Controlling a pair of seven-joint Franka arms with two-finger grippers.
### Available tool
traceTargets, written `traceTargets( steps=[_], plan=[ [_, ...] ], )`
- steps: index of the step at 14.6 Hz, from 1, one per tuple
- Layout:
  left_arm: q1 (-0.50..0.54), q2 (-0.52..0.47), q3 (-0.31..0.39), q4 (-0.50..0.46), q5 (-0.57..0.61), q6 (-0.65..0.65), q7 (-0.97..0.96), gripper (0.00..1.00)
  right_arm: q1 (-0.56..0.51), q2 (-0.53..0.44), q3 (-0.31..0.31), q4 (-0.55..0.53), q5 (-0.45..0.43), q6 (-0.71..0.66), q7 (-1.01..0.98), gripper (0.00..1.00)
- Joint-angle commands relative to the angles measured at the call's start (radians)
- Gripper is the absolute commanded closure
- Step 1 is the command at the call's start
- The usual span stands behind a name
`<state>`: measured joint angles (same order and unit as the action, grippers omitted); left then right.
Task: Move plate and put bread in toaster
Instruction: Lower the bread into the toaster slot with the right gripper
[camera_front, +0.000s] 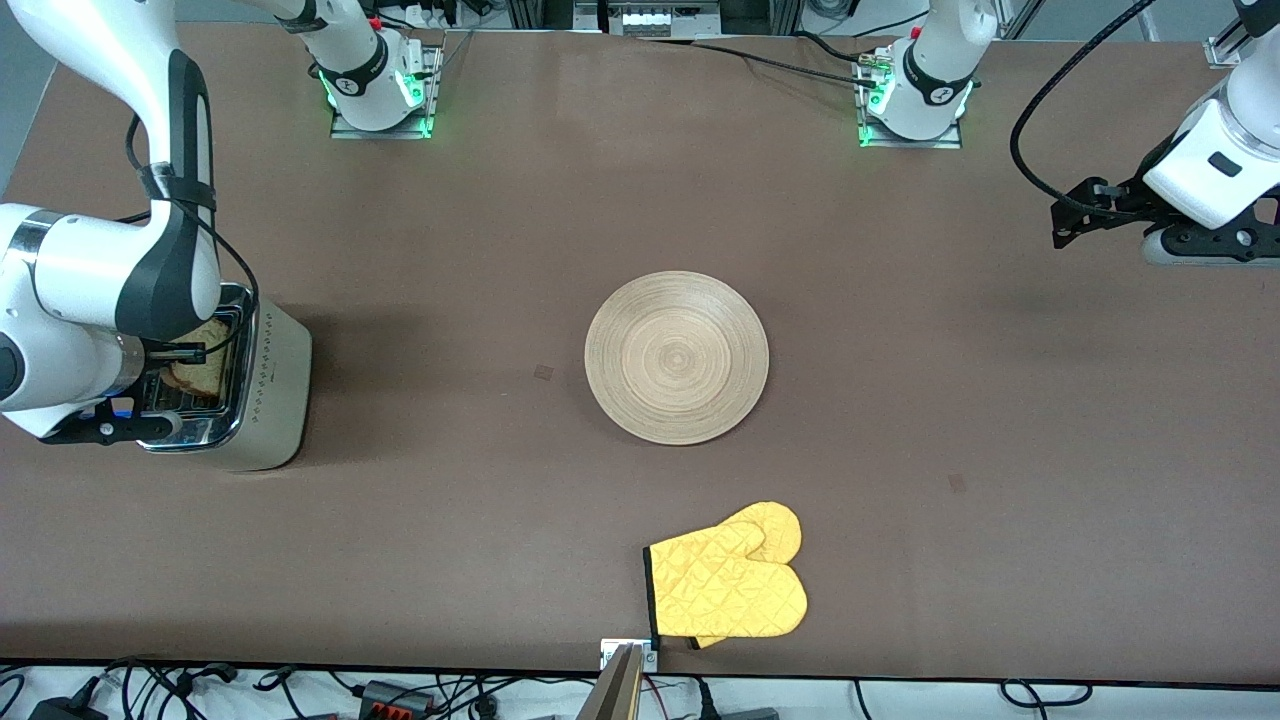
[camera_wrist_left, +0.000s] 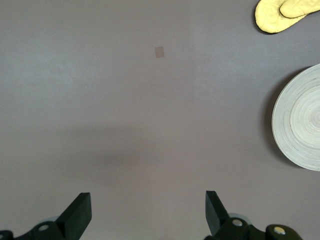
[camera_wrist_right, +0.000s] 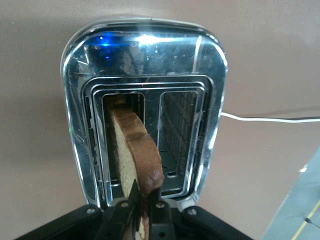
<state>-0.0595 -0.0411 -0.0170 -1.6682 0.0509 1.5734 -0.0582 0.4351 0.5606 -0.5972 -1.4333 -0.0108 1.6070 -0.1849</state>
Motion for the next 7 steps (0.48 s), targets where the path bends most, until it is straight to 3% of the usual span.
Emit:
traceTargets(
  steps=[1,7],
  plan=[
    [-0.003,-0.003,0.002,0.016,-0.013,-0.018,0.0,0.0,-0.009,-0.016,0.004,-0.009,0.052,-0.001,-0.007,0.0],
    [-0.003,0.003,0.002,0.028,-0.01,-0.018,0.001,0.0,0.066,-0.142,0.007,0.072,0.069,-0.051,0.068,0.0]
  ],
)
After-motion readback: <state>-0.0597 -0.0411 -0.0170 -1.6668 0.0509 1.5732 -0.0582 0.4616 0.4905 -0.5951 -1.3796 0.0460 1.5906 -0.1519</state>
